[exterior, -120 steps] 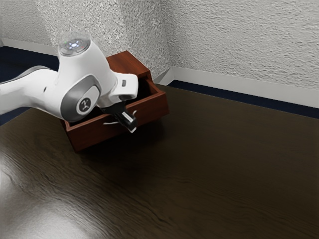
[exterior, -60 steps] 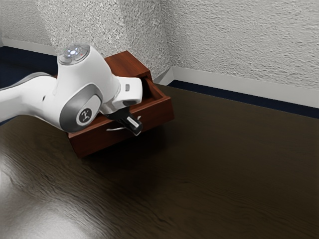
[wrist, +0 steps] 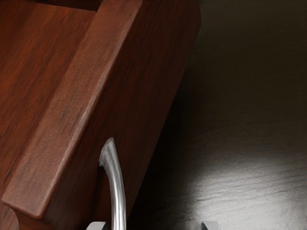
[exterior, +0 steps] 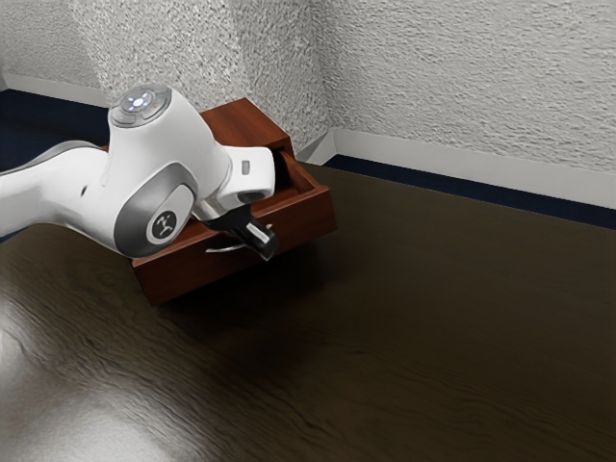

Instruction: Pull the drawer handle with one arm to open the drawer

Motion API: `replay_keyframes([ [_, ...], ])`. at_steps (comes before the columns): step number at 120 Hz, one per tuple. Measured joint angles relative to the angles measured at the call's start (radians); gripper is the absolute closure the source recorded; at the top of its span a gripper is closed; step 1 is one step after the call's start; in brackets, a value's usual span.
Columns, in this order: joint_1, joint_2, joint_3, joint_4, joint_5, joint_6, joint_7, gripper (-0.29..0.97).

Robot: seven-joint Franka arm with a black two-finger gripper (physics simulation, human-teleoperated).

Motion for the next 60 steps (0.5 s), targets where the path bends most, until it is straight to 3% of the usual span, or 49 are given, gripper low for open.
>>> replay_keyframes([
  [46, 0.019, -0.063, 0.013, 0.012, 0.011, -0.003, -0.004, 0.37],
  [60, -0.012, -0.076, 0.006, 0.171, 0.012, -0.109, -0.060, 0.26],
])
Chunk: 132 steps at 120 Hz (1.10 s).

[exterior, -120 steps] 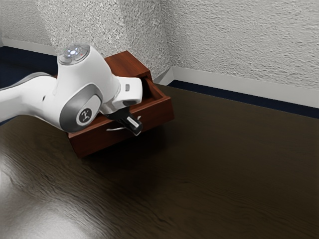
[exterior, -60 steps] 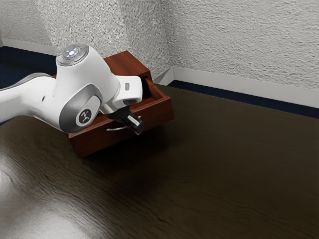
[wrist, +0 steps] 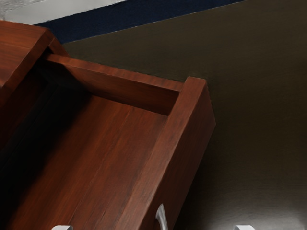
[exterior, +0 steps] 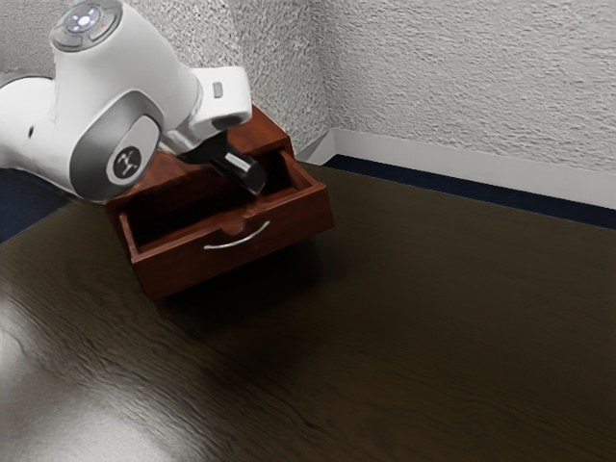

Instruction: Pull the drawer handle with one arm to open the drawer

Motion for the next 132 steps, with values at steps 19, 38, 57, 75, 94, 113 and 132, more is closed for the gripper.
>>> replay_keyframes([
  [19, -0.254, 0.004, 0.187, 0.237, -0.101, -0.312, -0.323, 0.12],
  [38, -0.470, -0.030, 0.525, 0.265, -0.143, -0.576, -0.659, 0.06],
  [57, -0.412, -0.038, 0.485, 0.178, -0.114, -0.694, -0.914, 0.03],
  [75, -0.388, -0.049, 0.462, 0.152, -0.101, -0.724, -1.100, 0.01],
  [94, -0.374, -0.050, 0.448, 0.148, -0.099, -0.741, -1.253, 0.01],
  [113, -0.370, -0.055, 0.425, 0.147, -0.098, -0.748, -1.358, 0.00],
  [132, -0.409, -0.057, 0.398, 0.149, -0.086, -0.751, -1.434, 0.00],
])
